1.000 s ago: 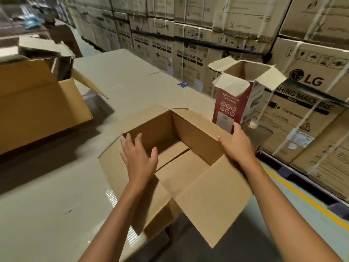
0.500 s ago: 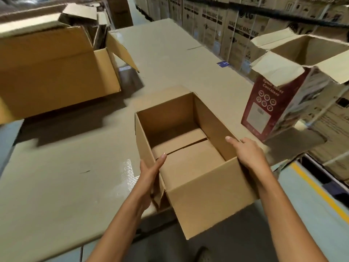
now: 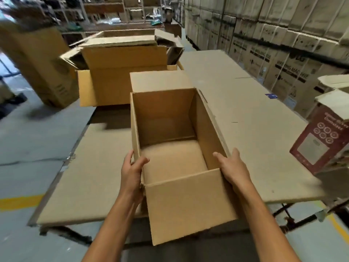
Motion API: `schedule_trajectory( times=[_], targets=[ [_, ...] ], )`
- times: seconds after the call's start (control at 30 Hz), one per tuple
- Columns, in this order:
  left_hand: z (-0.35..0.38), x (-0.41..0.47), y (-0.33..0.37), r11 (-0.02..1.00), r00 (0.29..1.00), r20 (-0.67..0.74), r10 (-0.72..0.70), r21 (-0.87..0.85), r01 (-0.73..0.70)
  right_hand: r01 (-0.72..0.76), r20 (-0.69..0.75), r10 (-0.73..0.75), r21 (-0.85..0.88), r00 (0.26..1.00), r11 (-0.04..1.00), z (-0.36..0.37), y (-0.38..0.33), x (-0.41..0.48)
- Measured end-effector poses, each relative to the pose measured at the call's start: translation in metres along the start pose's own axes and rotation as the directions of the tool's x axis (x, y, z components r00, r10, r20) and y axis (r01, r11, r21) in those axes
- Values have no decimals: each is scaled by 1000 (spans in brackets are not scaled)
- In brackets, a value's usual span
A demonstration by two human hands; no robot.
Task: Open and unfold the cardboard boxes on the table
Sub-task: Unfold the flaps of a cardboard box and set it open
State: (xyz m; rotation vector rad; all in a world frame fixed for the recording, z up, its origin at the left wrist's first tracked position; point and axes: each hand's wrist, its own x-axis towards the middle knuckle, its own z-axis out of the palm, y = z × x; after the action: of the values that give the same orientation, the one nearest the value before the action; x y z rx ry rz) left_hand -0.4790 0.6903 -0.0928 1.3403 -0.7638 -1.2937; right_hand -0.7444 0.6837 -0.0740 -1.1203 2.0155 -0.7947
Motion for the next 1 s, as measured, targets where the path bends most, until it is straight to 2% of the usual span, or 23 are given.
schedule_trajectory(
  times=[0.13,0.27,0.4,0.57,0.7,1.0],
  targets=[
    [-110,-13,35,992,981,-160,112,-41,-120,14,202,-1,-64,979,998,91,-49,-45],
    [-231,-39,53,974,917,-350,192,-50,-222,93,370,-67,-54,927,994,194,-96,-101],
    [-345,-76,58,946,824,-532,195,-119,-301,194,503,-167,-2,848,981,293,-140,-162],
    [-455,-118,56,927,717,-679,155,-151,-343,326,587,-318,96,745,941,392,-180,-234],
    [-526,-132,48,933,659,-746,101,-159,-324,326,668,-344,157,660,932,458,-199,-271],
    [-652,-68,18,968,613,-786,-80,-209,-142,181,705,-227,141,672,973,609,-229,-272]
  ],
)
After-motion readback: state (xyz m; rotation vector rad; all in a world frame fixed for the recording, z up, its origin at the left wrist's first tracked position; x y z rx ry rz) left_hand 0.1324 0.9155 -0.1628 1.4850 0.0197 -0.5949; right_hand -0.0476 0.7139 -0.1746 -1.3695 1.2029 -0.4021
